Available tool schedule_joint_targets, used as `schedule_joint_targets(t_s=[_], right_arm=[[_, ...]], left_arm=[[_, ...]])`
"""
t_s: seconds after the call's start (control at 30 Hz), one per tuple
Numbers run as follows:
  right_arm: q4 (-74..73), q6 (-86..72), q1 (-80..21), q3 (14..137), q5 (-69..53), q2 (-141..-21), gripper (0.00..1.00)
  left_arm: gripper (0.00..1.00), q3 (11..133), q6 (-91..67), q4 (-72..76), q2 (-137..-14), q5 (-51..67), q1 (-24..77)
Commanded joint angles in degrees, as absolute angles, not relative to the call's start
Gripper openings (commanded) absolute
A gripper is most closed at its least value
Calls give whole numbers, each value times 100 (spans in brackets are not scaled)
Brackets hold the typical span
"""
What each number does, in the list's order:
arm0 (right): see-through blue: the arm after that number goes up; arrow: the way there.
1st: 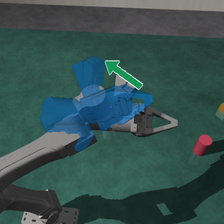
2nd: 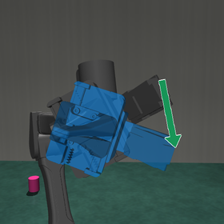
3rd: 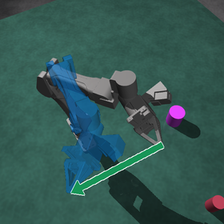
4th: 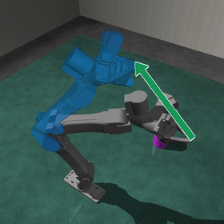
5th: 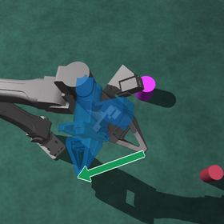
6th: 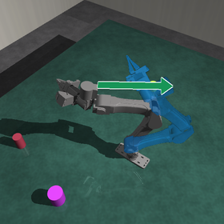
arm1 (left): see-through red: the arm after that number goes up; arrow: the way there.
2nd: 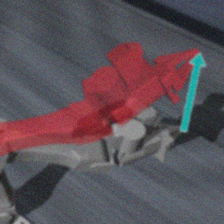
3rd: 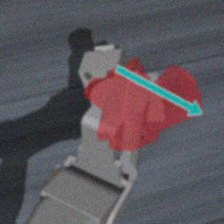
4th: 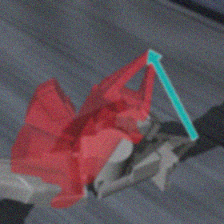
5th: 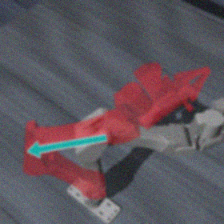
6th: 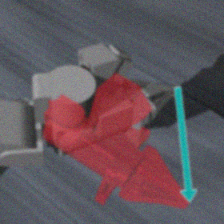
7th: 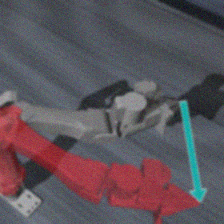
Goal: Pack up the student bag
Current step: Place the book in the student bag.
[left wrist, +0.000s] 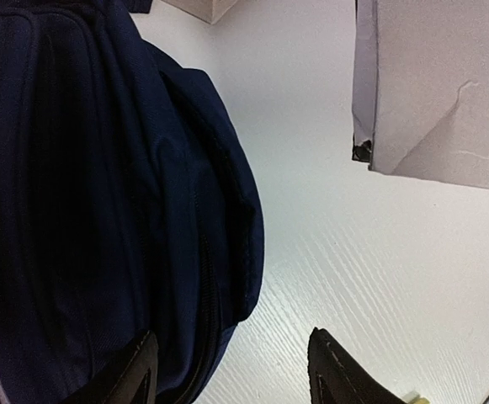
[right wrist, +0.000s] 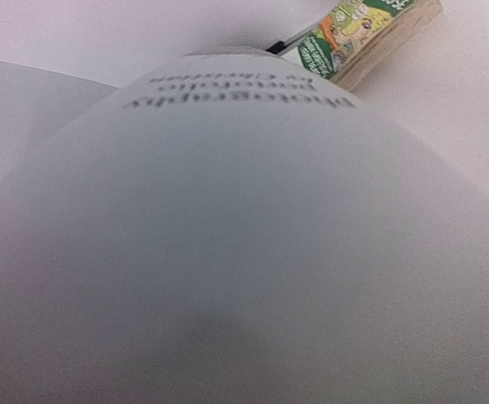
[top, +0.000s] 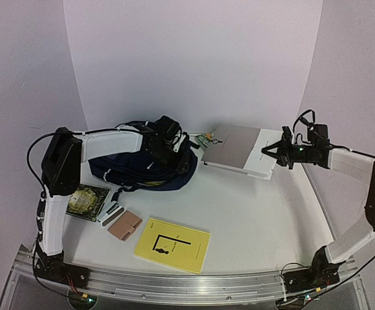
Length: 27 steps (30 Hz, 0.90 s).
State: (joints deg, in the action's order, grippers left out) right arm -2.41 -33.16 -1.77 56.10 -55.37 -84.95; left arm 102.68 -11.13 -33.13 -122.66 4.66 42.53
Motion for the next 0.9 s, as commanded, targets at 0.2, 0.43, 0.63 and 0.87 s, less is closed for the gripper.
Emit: schedule_joint_targets(t_s=[0.2,0.43,0.63,0.87], right_arm=[[-779,-2417,-171,5597,-5598,-8151,0],[-804,-2354,-167,5532,-5957,-8165,0],[-725,-2459,-186,5528,-6356,-8327,0],[369,-3396,-434,5636,-6506,-8622,0]], left_arm=[[44,11624,-920,-3740,-13214,163,4210],[3,11703,-1032,-3806,-12958,459,4206],[0,11481,-1114,-3704,-12110,679,4210],[0,11509,-1006,-3757,-11319,670,4202]])
